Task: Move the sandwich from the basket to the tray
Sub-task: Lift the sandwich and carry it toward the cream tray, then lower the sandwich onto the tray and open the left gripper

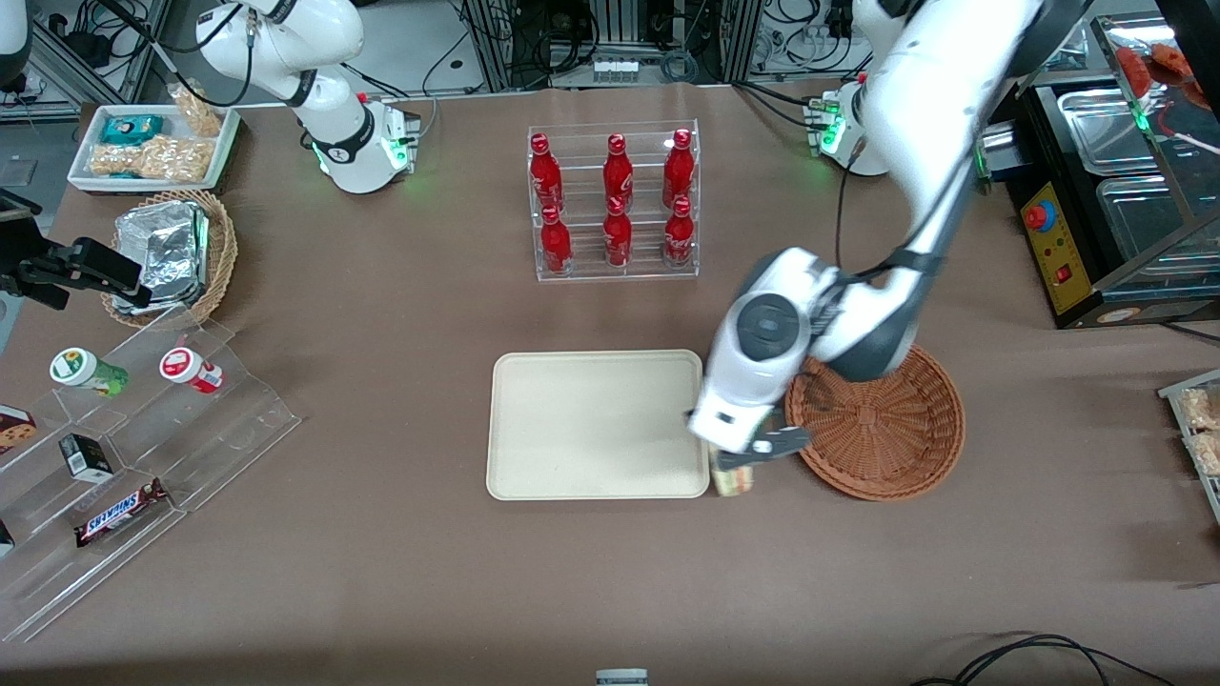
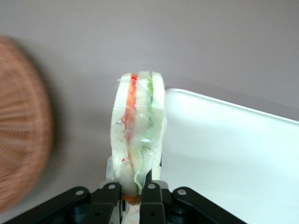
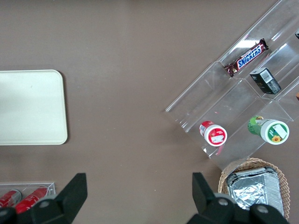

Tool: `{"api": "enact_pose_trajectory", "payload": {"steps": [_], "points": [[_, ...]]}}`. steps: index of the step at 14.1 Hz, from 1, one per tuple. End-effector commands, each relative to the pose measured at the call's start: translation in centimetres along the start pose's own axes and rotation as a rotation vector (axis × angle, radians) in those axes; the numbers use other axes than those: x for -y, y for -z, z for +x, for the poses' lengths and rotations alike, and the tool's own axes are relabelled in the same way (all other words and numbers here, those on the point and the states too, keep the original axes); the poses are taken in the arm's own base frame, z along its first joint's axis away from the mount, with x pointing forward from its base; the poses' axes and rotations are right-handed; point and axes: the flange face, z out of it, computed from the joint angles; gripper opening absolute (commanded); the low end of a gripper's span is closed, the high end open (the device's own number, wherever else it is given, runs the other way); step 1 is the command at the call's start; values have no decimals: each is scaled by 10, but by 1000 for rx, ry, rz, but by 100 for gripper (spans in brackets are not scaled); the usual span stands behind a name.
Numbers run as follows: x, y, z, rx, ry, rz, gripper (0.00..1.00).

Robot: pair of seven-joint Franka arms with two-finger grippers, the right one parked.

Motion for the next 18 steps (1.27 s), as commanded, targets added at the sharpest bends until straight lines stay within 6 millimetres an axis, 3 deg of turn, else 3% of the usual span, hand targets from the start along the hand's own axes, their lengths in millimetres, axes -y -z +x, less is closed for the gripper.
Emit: {"api": "enact_pose_trajectory", "payload": {"steps": [1,3,6,13,14,15,16,18], "points": [[-56,-14,-35,-46,-108,-55,5],[-87,-14,-61,-54,-135,-76,5],[-107,-23,-79,-58,-145,-78,5],[-115,-50,-92,-88,-142,-32,9],[-115,-48,-92,-91,-140,-34,19],[-116,-41,-91,-90,-123,-45,56],[-115,-33,-87,-95,-96,-52,100],[-114,9,-82,-125,-80,-79,100]]}}
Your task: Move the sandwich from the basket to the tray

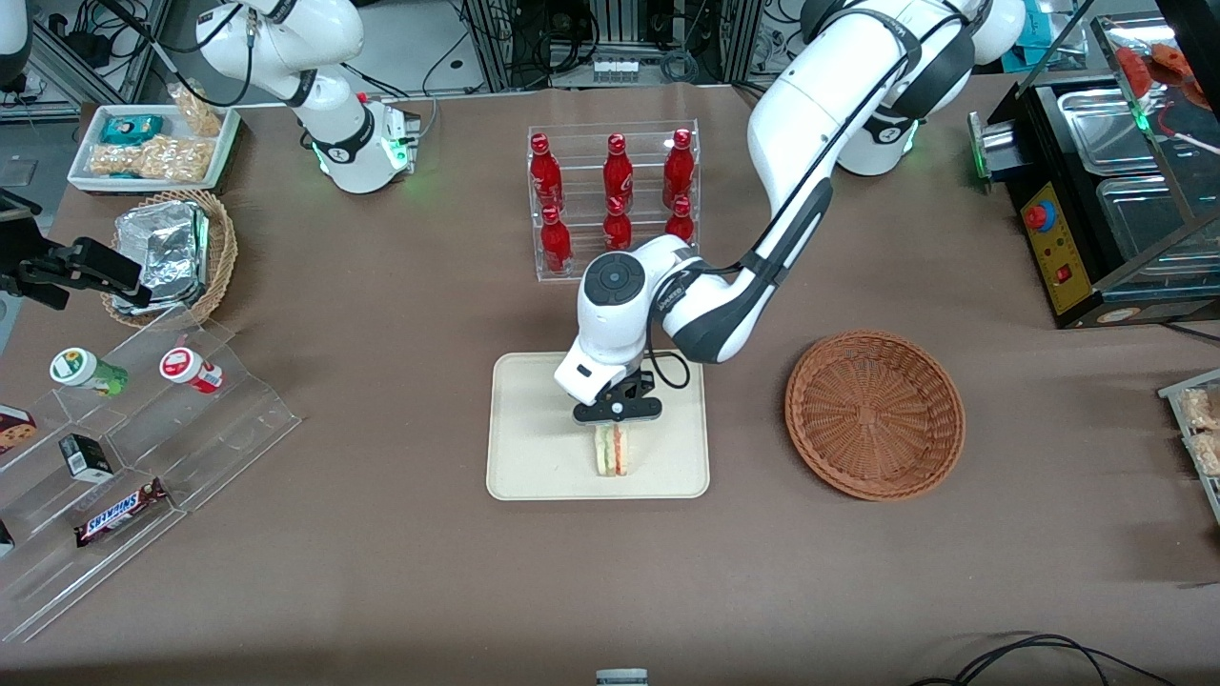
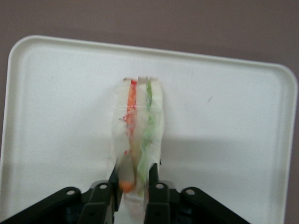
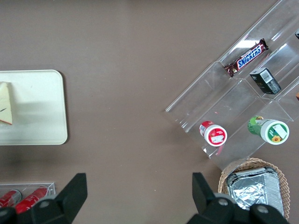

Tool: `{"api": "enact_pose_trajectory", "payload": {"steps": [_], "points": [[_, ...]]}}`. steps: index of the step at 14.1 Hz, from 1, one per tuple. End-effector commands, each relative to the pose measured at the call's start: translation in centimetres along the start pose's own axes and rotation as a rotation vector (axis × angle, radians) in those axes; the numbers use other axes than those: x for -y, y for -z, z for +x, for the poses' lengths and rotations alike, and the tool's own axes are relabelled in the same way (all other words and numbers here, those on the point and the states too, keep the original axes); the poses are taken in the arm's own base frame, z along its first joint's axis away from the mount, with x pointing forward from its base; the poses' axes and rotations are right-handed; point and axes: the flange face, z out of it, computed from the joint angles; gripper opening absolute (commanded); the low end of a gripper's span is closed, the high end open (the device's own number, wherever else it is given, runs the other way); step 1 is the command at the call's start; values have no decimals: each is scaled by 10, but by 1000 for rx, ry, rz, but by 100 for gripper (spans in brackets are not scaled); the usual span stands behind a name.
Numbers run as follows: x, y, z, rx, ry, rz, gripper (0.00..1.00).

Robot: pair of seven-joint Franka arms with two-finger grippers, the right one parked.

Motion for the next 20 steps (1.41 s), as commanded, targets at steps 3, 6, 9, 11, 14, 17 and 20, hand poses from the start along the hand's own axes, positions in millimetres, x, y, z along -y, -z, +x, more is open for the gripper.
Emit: {"api": "enact_pose_trajectory", "payload": {"steps": [3,6,9,11,14,17,20], "points": [[14,115,13,-64,35,43,100],[52,171,36,-58,63,121,100],[112,201,62,40,171,169,100],[154,206,82,87,236,172,100],[232,201,85,148,144,229,100],[311,227,92,212,44,195,100],[362,262,91,280,-48,210,100]]}}
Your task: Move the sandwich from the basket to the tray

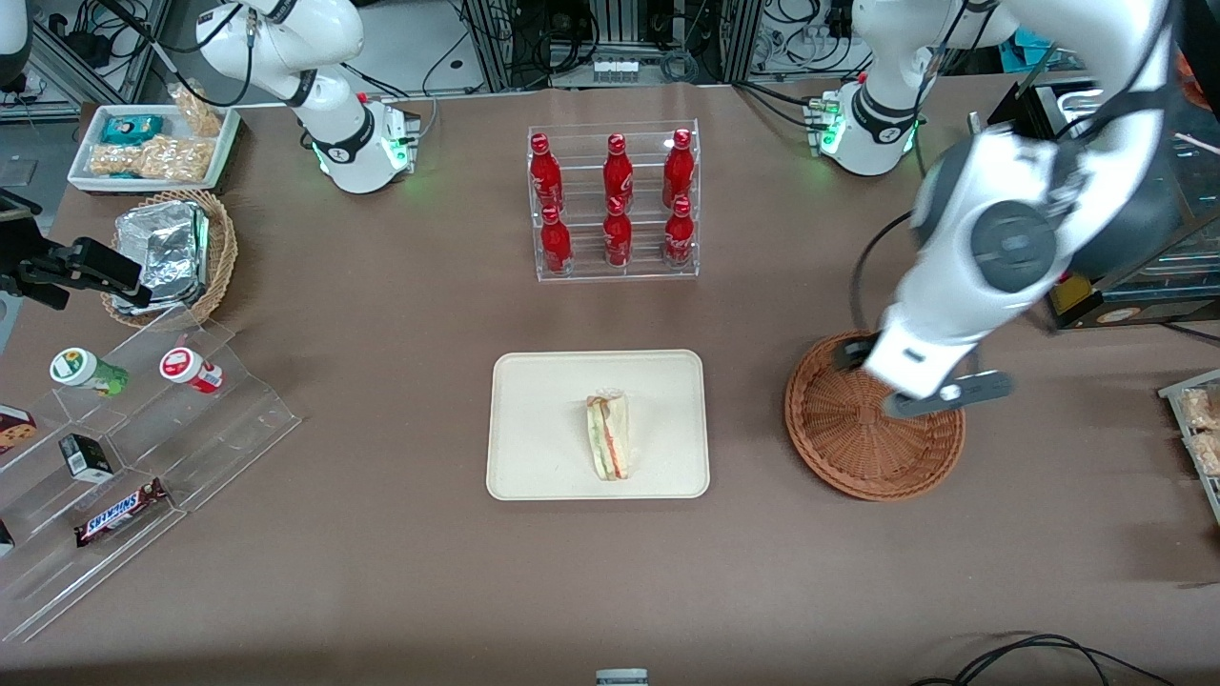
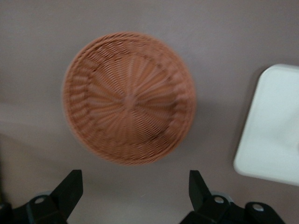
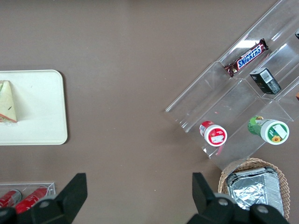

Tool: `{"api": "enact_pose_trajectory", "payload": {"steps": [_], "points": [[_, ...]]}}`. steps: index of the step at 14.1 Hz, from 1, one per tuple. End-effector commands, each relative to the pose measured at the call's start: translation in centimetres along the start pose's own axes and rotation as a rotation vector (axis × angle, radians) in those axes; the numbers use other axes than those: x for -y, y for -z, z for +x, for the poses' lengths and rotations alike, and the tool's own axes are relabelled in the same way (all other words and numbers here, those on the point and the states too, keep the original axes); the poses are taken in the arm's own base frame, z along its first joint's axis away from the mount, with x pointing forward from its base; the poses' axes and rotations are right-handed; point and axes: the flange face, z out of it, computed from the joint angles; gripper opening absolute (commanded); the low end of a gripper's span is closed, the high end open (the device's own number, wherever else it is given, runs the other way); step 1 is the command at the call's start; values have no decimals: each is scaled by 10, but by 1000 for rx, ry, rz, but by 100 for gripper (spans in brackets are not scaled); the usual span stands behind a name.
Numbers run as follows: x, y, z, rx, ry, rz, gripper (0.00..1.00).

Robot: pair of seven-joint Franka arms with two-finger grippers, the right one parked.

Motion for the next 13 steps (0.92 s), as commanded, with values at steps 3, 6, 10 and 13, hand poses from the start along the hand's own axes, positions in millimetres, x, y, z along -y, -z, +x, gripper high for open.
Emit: {"api": "enact_pose_trajectory", "payload": {"steps": [3,6,10,13], "points": [[68,41,-25,-2,-132,-6,100],[85,67,-37,-50,-148,-21,100],[141,93,-34,-96,-153,-109,100],[150,99,-35,-111,-150,-114,100]]}}
